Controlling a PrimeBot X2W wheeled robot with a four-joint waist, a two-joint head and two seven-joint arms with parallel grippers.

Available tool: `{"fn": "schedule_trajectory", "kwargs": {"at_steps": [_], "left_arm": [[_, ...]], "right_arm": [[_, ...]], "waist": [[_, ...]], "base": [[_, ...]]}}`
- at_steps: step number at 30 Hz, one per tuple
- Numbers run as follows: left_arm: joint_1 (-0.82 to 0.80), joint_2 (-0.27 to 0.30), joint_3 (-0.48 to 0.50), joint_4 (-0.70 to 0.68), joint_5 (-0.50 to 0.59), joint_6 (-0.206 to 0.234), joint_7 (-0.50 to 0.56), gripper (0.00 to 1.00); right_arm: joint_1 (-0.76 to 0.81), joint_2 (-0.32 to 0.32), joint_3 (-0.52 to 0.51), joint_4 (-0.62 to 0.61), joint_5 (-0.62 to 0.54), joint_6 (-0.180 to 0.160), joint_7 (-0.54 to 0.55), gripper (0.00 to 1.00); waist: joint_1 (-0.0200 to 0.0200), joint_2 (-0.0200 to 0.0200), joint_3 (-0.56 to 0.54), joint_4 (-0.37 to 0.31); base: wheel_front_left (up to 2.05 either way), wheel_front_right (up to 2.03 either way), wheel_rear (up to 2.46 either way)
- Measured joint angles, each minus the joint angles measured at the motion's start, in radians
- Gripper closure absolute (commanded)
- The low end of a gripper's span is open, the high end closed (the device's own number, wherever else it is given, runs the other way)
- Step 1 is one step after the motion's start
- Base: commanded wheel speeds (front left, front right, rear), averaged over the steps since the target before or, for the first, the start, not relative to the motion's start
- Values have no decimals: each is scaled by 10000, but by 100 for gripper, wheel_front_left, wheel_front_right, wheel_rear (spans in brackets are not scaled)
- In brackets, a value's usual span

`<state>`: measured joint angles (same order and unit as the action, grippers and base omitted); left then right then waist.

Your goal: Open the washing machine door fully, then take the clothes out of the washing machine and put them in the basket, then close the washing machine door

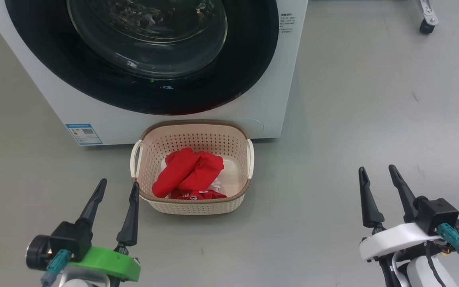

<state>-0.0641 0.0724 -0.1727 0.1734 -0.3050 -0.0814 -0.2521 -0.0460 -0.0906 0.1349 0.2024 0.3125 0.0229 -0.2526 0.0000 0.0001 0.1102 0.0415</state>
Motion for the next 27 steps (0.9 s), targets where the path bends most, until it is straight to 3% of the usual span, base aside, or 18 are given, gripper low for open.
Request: {"fn": "schedule_trajectory", "kwargs": {"at_steps": [27], "left_arm": [[132, 44, -13, 102, -2, 0, 0, 0]], "right_arm": [[1129, 36, -146, -1016, -144, -259, 0, 0]], "waist": [[0, 0, -333, -141]], "base": [[0, 0, 0]]}}
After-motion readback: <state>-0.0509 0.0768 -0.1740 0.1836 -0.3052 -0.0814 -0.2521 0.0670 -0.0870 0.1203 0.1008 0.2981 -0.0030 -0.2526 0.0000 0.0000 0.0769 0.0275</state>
